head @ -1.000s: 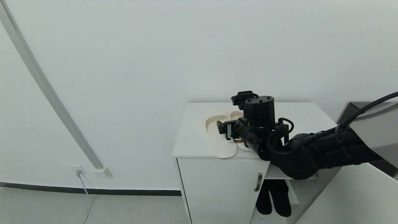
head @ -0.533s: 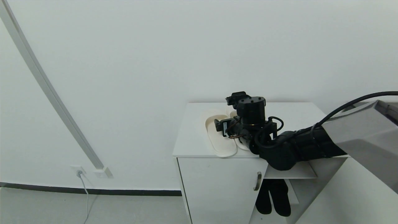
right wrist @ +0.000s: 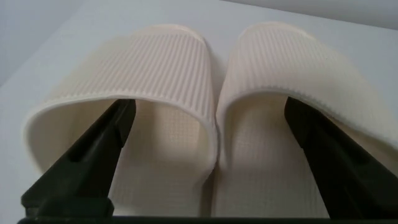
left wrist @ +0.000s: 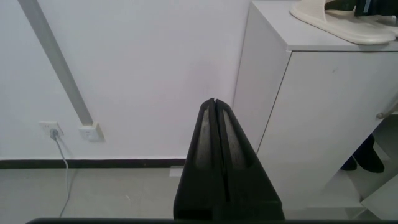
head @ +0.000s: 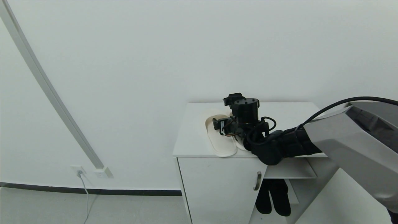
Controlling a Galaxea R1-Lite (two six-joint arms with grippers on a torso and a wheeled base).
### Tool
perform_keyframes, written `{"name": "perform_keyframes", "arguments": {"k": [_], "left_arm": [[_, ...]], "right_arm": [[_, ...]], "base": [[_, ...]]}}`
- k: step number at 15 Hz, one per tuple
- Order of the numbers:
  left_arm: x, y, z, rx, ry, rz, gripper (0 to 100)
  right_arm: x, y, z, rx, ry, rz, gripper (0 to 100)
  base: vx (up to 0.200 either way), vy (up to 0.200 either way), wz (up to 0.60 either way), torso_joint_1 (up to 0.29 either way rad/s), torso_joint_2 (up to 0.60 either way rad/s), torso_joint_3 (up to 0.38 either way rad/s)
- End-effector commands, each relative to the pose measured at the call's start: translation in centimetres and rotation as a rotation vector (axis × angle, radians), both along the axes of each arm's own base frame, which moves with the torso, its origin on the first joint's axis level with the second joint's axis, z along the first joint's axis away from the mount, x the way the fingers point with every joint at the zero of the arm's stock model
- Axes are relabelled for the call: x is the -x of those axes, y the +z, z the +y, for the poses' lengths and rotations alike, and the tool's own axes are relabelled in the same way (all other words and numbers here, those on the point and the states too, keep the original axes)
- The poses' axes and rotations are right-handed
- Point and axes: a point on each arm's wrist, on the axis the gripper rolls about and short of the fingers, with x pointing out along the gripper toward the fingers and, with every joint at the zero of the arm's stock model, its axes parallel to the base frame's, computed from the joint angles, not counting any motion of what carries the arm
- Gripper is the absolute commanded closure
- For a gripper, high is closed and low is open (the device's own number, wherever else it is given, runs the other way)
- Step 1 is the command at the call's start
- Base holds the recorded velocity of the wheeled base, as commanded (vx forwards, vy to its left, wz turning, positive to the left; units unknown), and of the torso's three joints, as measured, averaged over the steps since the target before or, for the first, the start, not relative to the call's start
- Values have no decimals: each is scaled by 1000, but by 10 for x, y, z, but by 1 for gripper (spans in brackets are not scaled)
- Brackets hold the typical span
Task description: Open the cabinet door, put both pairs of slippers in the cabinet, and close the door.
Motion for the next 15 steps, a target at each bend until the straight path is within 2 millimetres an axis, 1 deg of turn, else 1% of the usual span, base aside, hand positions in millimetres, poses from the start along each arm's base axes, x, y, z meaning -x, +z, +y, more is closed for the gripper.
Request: {"name": "perform_keyframes", "arguments": {"k": [1, 2, 10, 12, 14, 15], "left_arm": [[0, 0, 0, 1, 1, 1, 100], [0, 0, 0, 1, 1, 1, 100], [0, 0, 0, -1, -1, 1, 100], [0, 0, 0, -1, -1, 1, 100], [0, 0, 0, -1, -1, 1, 100], [0, 0, 0, -1, -1, 1, 100]], "right_arm": [[-7, -6, 3, 7, 2, 11, 0], [-7, -5, 3, 4, 8, 9, 100], [-9, 2, 5, -13, 8, -13, 100], [-5, 10, 4, -20, 9, -23, 100], [10, 26, -5, -26, 15, -30, 100], [21, 31, -11, -25, 21, -21, 100]], "base": [[0, 0, 0, 0, 0, 0], [0, 0, 0, 0, 0, 0], [0, 0, 0, 0, 0, 0], [0, 0, 0, 0, 0, 0], [0, 0, 0, 0, 0, 0], [0, 0, 0, 0, 0, 0]]}}
